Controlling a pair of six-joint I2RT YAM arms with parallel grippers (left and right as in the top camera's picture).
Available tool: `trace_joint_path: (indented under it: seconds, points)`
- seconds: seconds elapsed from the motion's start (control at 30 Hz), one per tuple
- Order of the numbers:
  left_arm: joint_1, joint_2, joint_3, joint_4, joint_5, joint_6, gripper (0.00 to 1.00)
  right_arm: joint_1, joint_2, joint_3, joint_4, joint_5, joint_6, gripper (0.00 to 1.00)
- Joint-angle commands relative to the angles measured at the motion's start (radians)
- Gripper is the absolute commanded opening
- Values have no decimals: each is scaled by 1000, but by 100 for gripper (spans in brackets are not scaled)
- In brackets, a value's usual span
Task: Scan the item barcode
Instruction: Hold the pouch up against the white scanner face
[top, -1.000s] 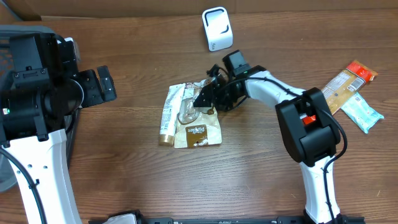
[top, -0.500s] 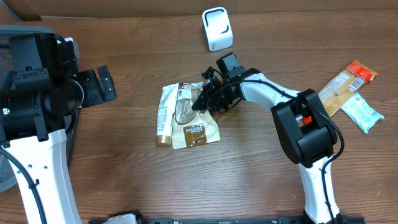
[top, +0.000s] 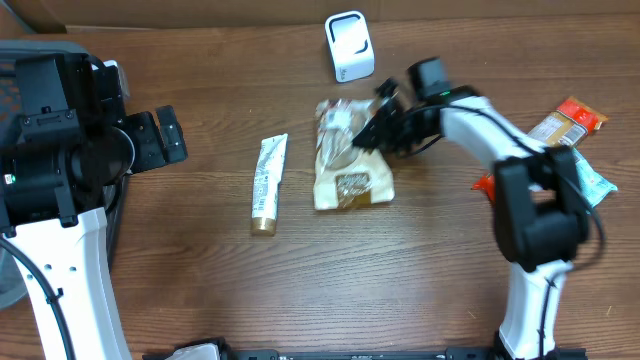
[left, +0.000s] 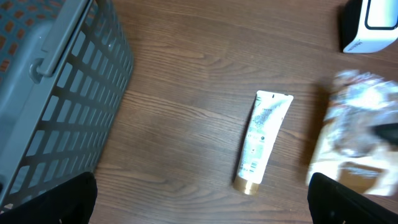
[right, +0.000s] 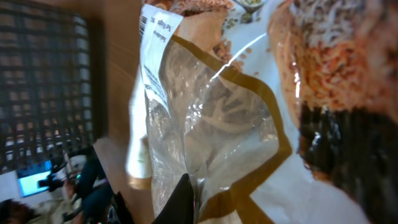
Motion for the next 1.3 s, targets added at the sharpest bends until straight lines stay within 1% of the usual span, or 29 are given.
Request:
trace_joint_path:
  seconds: [0.0,0.2,0.4,0.47,0.57,0.63,0.67,0.73,0.83,0.93,0.97,1.03,1.1,1.27]
  points:
    - [4,3,-2,3,9,-6,100,-20,-183,9,-25,-18,-114,4]
    - [4,3,-2,3,9,-6,100,-29,-311,9,-112,40,-217,4]
    - [4,3,-2,3,9,-6,99,-9,-335,8,-137,88,-242,4]
    - [4,3,-2,3,9,-6,100,-2,-335,10,-129,137,-238,4]
    - [4,3,-2,3,9,-6,100,14,-335,75,-142,298,-204,3]
    - [4,3,-2,3,9,-6,99,30,-332,154,-172,422,-204,3]
    - [4,3,-2,3,9,-6,99,50,-324,246,-182,594,-204,3]
    - [4,3,-2,3,9,-6,100,76,-314,309,-167,787,-217,3]
    - [4,3,-2,3,9,-6,100,125,-307,318,-50,1102,-325,4]
    - [4,3,-2,3,9,-6,100,157,-280,306,71,1276,-435,4]
    - [4,3,-2,3,9,-6,100,161,-268,306,105,1307,-464,4]
    - [4,3,-2,3,9,-6,100,161,-234,306,174,1344,-570,4]
    - [4,3,-2,3,9,-6,100,161,-198,306,230,1346,-695,4]
    - [4,3,-2,3,9,-6,100,167,-101,306,354,1361,-936,4]
